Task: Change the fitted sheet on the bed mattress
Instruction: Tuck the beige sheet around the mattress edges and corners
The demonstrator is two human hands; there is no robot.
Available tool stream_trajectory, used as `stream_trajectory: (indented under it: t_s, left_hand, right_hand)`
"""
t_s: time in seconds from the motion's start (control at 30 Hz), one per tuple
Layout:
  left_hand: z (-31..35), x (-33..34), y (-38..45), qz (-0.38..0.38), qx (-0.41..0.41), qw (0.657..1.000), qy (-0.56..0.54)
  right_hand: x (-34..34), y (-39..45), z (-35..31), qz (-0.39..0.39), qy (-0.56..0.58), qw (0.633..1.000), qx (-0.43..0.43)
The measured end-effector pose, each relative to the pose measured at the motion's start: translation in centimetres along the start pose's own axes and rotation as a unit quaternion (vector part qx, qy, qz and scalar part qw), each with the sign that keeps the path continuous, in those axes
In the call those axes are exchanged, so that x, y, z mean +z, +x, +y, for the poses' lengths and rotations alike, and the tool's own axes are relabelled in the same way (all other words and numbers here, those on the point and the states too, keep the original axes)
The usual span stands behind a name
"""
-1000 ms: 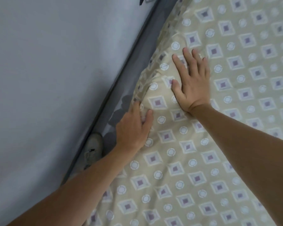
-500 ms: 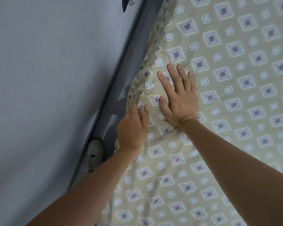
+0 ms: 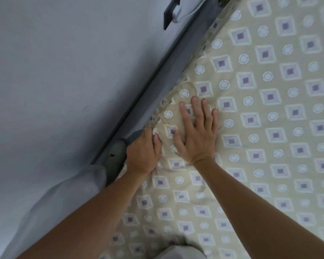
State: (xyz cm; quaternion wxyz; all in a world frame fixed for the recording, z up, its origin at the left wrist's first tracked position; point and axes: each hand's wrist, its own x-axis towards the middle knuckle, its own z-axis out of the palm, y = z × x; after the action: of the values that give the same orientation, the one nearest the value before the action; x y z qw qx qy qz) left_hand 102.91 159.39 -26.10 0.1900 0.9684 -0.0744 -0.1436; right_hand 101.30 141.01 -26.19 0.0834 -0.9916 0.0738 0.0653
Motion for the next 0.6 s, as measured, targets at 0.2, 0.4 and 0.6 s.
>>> stream_trajectory:
  t_s: [0.2,0.4,0.6]
  left_hand:
    - [-0.4,0.0,0.4,-0.006,0.011,0.998,-0.061]
    - [-1.5,-1.2,0.8,-0.077,-0.024,0.979,-0.187]
    - [-5.9,1.3,9.9,-0.078,-0.183,0.958,-0.207]
  right_hand:
    - [-1.3,0.4,-0.3,0.007,0.032,0.999,0.004]
    - [-5.5,5.8,-1.5,0.01,0.051,0.994,-0.101]
    - [-5.0,13.2,-3.3,-0.183,-0.094,0.923,-0.326]
